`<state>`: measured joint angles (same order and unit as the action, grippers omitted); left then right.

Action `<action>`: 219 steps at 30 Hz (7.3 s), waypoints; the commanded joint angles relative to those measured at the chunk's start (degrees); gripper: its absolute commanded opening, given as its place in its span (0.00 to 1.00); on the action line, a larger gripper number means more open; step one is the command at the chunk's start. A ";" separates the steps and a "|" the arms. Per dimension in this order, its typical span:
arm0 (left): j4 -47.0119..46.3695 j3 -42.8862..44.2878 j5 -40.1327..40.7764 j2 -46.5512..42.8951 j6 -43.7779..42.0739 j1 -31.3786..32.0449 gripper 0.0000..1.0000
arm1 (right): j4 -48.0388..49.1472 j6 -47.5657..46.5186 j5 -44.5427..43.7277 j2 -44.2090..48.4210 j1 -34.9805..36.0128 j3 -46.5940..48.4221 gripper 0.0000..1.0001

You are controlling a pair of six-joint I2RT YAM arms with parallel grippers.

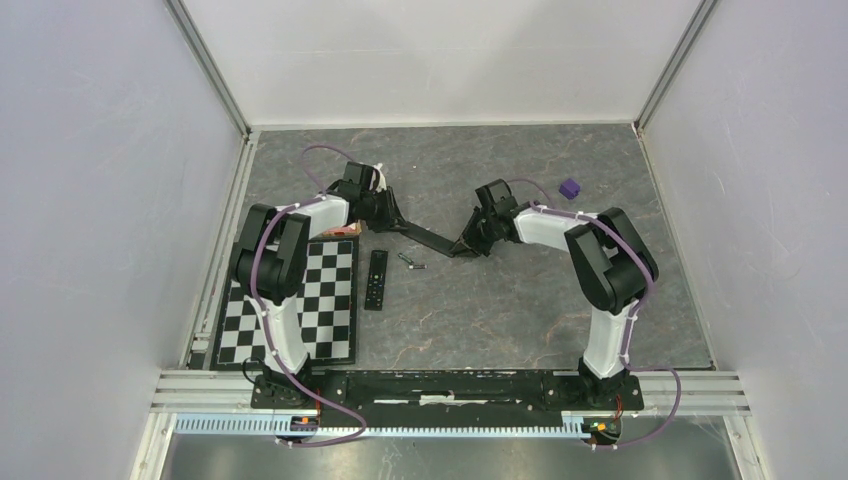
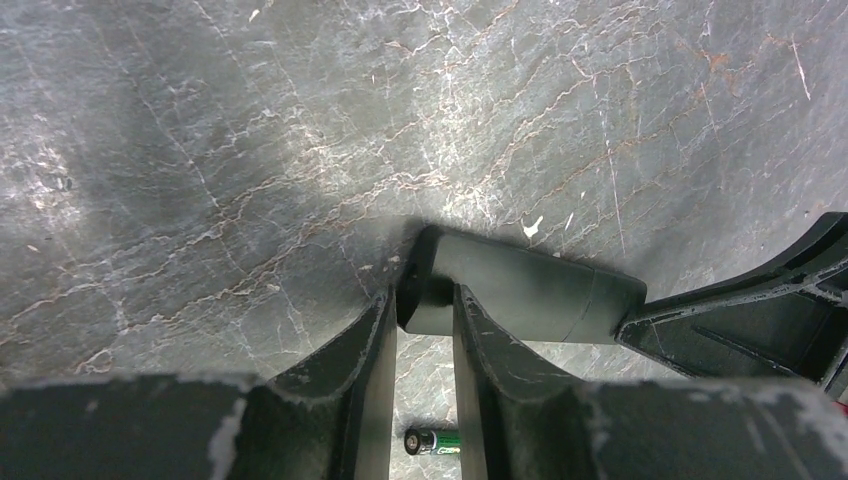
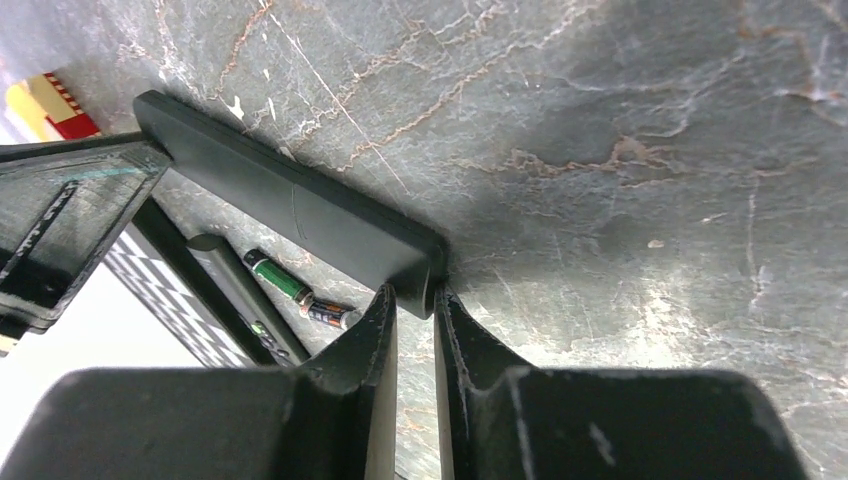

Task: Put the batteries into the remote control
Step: Load the battery cover into the remote control, then move the remote control to the center of the board, then pick up the remote control from the center of the board.

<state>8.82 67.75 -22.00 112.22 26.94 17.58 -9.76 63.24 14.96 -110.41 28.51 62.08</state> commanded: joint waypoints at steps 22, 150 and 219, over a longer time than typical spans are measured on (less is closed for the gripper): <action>12.84 15.77 -5.07 1.03 -1.67 -3.52 0.53 | 5.65 -30.86 -19.20 7.57 2.25 0.66 0.93; 3.64 -23.14 10.42 -37.26 -9.07 16.61 0.31 | 26.17 -9.62 15.81 4.35 9.10 -1.92 0.42; 13.15 -9.10 -5.00 -35.70 -43.61 21.51 0.02 | 39.50 -18.80 22.47 31.41 -9.37 -17.83 0.87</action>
<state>18.20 53.47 -11.55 75.92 -25.67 40.51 12.08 59.20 30.74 -84.58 21.96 50.89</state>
